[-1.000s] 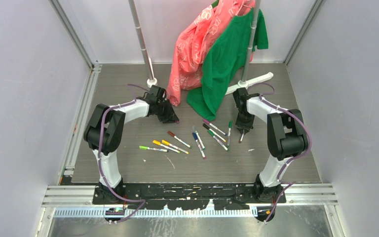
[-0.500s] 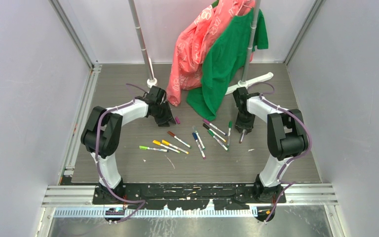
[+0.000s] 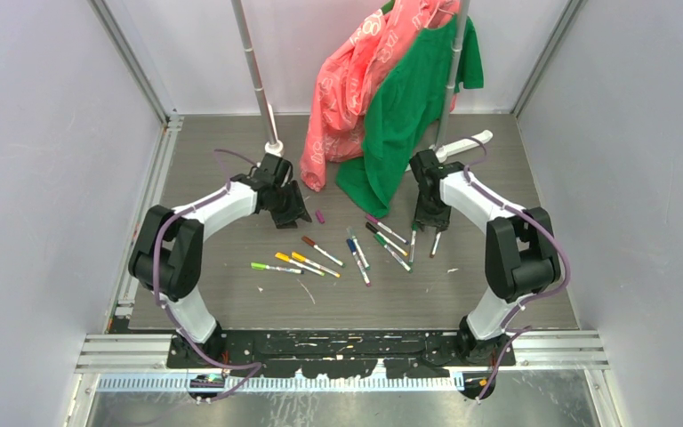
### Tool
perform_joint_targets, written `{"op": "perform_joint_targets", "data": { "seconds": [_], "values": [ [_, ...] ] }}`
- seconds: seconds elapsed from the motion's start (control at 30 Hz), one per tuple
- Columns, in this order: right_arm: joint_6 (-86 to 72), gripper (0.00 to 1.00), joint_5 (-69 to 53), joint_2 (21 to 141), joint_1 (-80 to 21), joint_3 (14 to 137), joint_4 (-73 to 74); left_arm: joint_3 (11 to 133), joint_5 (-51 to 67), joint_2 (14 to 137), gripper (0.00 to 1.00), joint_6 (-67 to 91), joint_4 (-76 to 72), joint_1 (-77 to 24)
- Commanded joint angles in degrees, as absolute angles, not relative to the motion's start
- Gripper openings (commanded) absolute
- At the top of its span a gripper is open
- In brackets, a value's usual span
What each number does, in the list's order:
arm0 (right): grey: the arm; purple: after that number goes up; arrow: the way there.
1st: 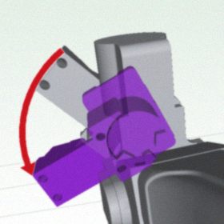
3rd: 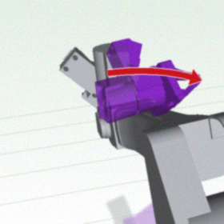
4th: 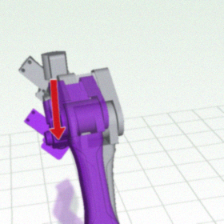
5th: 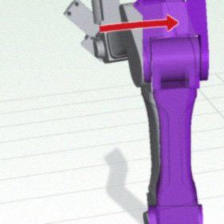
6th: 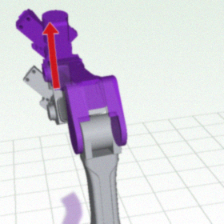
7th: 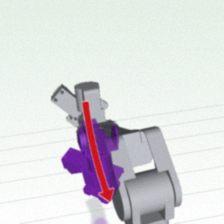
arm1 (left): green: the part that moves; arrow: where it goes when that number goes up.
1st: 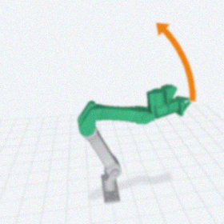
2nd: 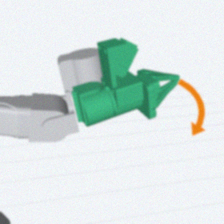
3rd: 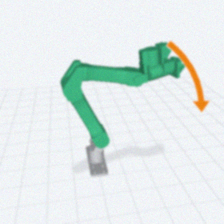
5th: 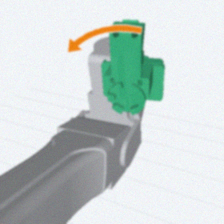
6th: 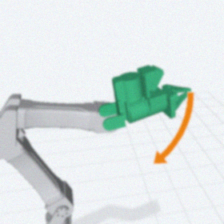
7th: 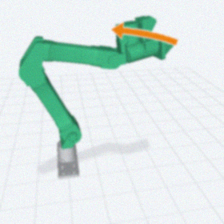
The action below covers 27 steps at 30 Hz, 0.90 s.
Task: Open the pen caps
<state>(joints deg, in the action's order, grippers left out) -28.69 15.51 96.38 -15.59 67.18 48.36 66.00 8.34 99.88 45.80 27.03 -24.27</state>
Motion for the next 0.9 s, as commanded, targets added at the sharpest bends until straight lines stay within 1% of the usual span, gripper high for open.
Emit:
{"op": "perform_joint_targets", "data": {
  "seconds": [0.0, 0.23, 0.87],
  "values": [
    [-28.93, 0.44, 14.86, 95.23, -19.21, 67.94, 48.81, 63.93, 8.11, 96.01, 0.46, 45.61, 26.9, -24.35],
    [-30.14, 0.44, 14.37, 96.73, -21.82, 66.21, 47.35, 62.63, 8.65, 93.67, 0.47, 45.62, 26.89, -24.35],
    [-32.37, 0.44, 12.85, 100.68, -23.16, 61.88, 44.24, 62.6, 9.02, 92.89, 0.47, 45.0, 26.87, -23.82]
  ]
}}
